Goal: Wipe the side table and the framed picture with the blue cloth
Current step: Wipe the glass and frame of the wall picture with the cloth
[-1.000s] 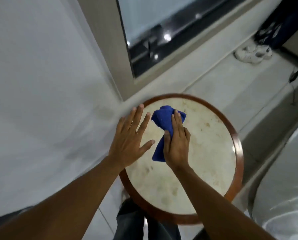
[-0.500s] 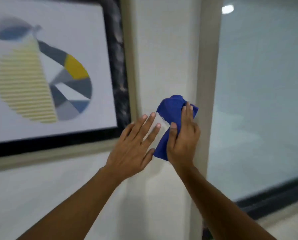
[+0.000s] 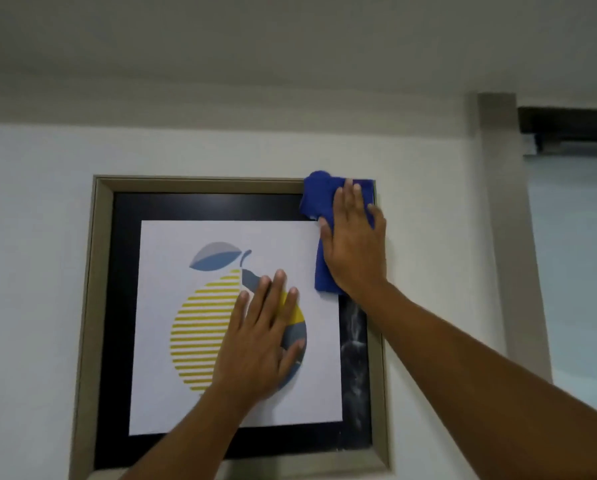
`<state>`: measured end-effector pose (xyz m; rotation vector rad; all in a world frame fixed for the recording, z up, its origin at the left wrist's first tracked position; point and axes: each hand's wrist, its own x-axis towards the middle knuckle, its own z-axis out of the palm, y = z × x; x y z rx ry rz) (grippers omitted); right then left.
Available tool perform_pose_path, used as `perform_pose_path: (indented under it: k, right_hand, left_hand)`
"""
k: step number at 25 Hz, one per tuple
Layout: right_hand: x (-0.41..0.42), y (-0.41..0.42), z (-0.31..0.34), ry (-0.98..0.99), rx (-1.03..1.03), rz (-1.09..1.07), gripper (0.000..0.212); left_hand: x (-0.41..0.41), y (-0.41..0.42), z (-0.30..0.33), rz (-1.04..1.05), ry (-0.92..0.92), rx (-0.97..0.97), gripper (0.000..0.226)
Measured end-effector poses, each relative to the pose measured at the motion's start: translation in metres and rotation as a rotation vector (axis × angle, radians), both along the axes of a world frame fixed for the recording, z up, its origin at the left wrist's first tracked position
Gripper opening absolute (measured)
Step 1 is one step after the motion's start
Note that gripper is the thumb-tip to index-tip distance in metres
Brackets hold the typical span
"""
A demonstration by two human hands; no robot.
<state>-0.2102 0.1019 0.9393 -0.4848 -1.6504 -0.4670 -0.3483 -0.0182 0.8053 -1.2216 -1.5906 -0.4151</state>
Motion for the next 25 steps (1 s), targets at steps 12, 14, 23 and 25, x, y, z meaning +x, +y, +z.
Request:
perform_pose_path:
  k: [12,14,23,25]
  right_hand:
    - [-0.001,0.002,-0.211,-0.207,-0.170,-0.092,0.076]
    - [0.005,0.007,-0.175,-0.227,-0.106,-0.059,0.076]
    - [-0.012,0.013,-0.028,-0.020,-0.083,-0.020,0.069]
    - [-0.012,0.014,-0.069,0.005,-0.096,0.044,0.068]
  left_hand:
    - [-0.018,0.010,-0.010,-0.015,0.086,0.030,0.081]
    - [-0.017,0.007,-0.011,-0.018,0.087,0.021,0.082]
    - [-0.009,0.012,-0.010,-0.009,0.098,0.038,0.078]
    - [-0.010,0.011,-0.011,-0.003,0.114,0.031,0.080]
